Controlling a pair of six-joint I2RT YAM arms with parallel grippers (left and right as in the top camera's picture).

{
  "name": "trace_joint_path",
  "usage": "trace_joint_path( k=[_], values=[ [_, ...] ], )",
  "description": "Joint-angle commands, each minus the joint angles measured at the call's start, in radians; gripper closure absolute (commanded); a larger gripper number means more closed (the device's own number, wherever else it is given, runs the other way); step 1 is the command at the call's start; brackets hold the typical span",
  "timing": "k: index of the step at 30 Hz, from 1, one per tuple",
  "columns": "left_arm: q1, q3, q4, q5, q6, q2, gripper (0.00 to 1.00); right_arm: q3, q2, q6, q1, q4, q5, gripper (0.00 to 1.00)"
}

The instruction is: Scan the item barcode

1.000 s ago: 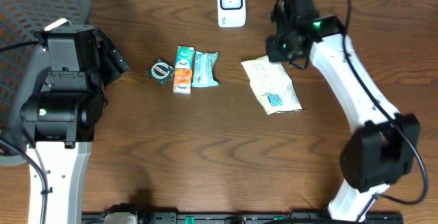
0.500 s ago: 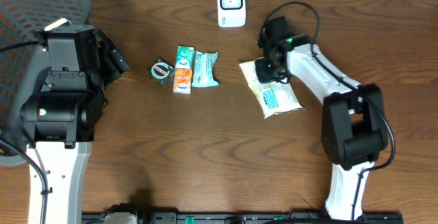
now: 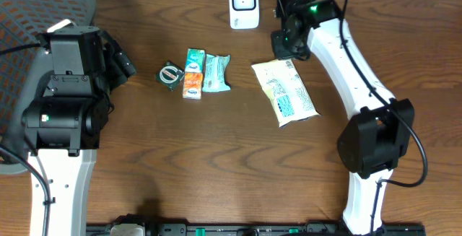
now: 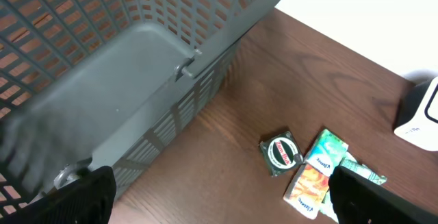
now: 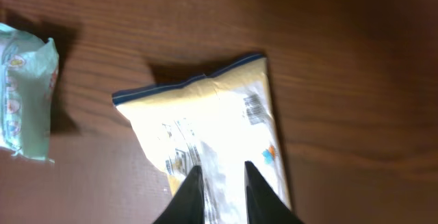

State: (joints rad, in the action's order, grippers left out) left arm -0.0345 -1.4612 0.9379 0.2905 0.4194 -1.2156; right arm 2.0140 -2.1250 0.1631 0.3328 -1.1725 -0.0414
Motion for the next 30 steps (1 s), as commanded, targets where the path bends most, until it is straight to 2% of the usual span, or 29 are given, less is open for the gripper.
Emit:
trace_joint_path(
  k=[1, 6, 10, 13, 16, 22, 25, 27, 30],
  values=[
    [0.003, -0.013, 0.001, 0.01, 0.005, 0.008, 0.02, -0.016, -0.002, -0.011, 0.002, -0.108, -0.012, 0.86],
    [0.003, -0.013, 0.001, 0.01, 0.005, 0.008, 0.02, -0.193, -0.002, -0.011, 0.011, -0.129, -0.01, 0.83],
    [0.003, -0.013, 0.001, 0.01, 0.005, 0.008, 0.02, -0.384, -0.002, -0.01, 0.03, -0.027, 0.04, 0.84],
    [0.003, -0.013, 0.001, 0.01, 0.005, 0.008, 0.02, -0.478, -0.002, -0.01, 0.053, 0.067, 0.164, 0.88],
    [0.003, -0.013, 0.001, 0.01, 0.005, 0.008, 0.02, -0.458, 0.002, 0.013, 0.076, 0.103, 0.274, 0.88],
    [0.003, -0.013, 0.001, 0.01, 0.005, 0.008, 0.02, -0.227, 0.003, 0.024, 0.076, 0.068, 0.259, 0.77],
    [0.003, -0.013, 0.001, 0.01, 0.005, 0.008, 0.02, -0.104, 0.003, 0.023, 0.069, 0.057, 0.164, 0.7],
    [0.003, -0.013, 0.001, 0.01, 0.005, 0.008, 0.02, -0.067, 0.003, 0.023, 0.068, 0.057, 0.071, 0.64],
    [0.003, -0.013, 0.001, 0.01, 0.005, 0.008, 0.02, -0.061, 0.002, 0.024, 0.067, 0.057, -0.062, 0.6]
  ],
)
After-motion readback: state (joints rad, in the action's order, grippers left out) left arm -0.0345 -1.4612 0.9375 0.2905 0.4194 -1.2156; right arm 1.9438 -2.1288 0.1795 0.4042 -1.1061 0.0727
